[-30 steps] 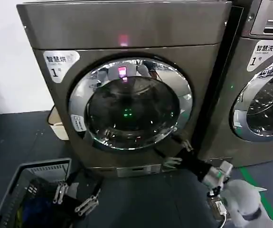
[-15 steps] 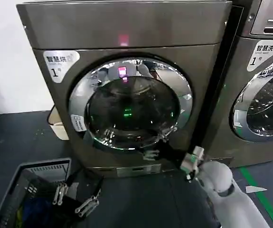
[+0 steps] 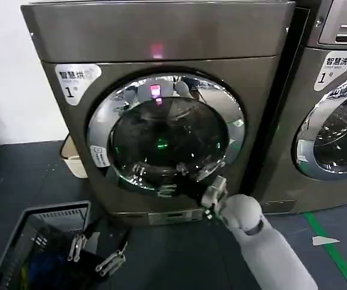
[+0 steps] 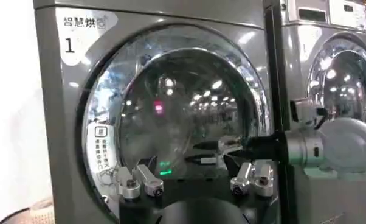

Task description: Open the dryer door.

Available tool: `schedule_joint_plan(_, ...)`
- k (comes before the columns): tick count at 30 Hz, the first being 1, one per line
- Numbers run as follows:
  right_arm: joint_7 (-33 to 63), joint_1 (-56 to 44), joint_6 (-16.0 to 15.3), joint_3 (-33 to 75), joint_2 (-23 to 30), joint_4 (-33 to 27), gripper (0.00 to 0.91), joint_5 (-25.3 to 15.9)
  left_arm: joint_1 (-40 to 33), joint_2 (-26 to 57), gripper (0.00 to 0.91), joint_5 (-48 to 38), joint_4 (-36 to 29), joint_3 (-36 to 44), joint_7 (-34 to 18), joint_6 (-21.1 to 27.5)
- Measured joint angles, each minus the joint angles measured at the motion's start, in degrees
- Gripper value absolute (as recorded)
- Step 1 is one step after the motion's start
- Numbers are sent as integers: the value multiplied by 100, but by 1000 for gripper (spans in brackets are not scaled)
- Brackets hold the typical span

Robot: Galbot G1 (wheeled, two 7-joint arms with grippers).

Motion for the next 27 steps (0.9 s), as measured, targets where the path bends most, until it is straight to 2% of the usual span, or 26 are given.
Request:
schedule_joint_plan(16,28,702,32,-318,771,-803,907,-272,-4,-13,907,-23,-30,-52,-7,10)
schedule_joint_plan(27,55,871,19,-469,1121,-1126,907,-341,12,-35,907,-15,-81,-57,-8,13)
